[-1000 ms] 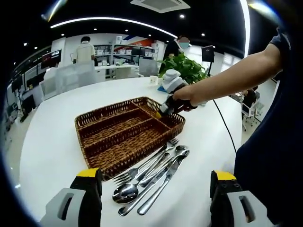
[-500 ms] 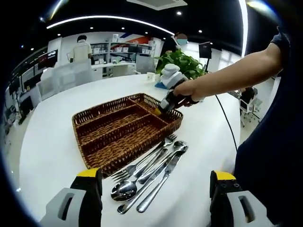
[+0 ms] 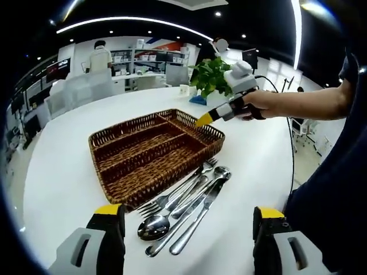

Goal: Arrange the knives, forks, and spoons in their matching storage slots by inserting each utensil handle-first until every utensil is classified and aligned in the correct compartment

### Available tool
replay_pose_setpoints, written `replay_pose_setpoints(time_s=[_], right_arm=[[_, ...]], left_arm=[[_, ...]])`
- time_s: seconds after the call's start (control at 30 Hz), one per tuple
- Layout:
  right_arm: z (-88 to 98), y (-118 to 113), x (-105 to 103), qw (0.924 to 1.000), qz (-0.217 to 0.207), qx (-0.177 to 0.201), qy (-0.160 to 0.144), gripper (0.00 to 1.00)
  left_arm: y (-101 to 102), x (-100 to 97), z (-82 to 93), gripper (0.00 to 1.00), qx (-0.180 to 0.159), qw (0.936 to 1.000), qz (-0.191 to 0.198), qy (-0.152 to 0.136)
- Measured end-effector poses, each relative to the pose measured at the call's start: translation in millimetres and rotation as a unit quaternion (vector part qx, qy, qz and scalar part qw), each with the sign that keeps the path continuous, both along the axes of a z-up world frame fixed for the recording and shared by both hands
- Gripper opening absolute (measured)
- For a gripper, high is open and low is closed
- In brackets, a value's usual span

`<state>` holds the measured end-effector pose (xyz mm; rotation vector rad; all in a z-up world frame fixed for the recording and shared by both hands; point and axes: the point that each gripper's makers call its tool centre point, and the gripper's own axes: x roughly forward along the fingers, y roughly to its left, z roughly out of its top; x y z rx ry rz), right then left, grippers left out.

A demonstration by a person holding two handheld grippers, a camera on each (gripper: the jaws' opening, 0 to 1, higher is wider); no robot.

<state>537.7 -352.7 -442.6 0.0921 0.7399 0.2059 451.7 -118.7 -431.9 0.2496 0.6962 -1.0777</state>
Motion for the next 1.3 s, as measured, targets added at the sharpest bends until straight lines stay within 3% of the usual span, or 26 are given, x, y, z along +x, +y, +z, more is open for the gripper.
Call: replay_pose_setpoints(time_s=[0.4, 0.57, 0.7, 0.73, 0.83, 0.97, 1.07, 1.13, 1.23, 1.3], right_arm=[[27.4, 27.2, -53.1, 0.9941, 0.077, -0.049, -0.058, 0.77], [35.7, 38.9, -65.5, 0.9899, 0.100, -0.060, -0.081, 0.84], [31.3, 42.5, -73.8, 0.9891, 0.105, -0.067, -0.078, 0.83], [30.4, 42.6, -75.6, 0.9895, 0.103, -0.065, -0.077, 0.82], [27.9, 45.0, -80.8, 0.9901, 0.101, -0.061, -0.076, 0.81], [21.8, 45.4, -86.3, 0.9902, 0.103, -0.065, -0.068, 0.80], [21.7, 44.7, -88.2, 0.9905, 0.101, -0.063, -0.068, 0.79], [21.5, 43.4, -89.5, 0.9904, 0.101, -0.066, -0.068, 0.79], [20.1, 41.9, -91.3, 0.9905, 0.100, -0.067, -0.067, 0.78], [19.0, 40.7, -93.2, 0.9905, 0.100, -0.069, -0.065, 0.78]], left_arm=[[11.4, 11.6, -8.3, 0.89, -0.002, 0.9991, 0.038, 0.019], [16.9, 17.7, -14.4, 0.86, 0.003, 0.9982, 0.053, 0.028], [22.5, 23.5, -22.0, 0.74, -0.007, 0.9947, 0.085, 0.058], [23.8, 24.1, -26.1, 0.72, -0.015, 0.9914, 0.102, 0.082], [31.7, 30.9, -36.5, 0.64, -0.012, 0.9867, 0.127, 0.101], [42.1, 36.3, -52.5, 0.52, -0.017, 0.9735, 0.173, 0.148], [48.0, 41.3, -62.5, 0.46, -0.018, 0.9670, 0.192, 0.167], [49.0, 39.6, -68.0, 0.42, -0.024, 0.9590, 0.203, 0.196], [51.0, 43.5, -72.2, 0.38, -0.027, 0.9560, 0.210, 0.203], [50.0, 43.3, -74.2, 0.36, -0.035, 0.9478, 0.222, 0.226]])
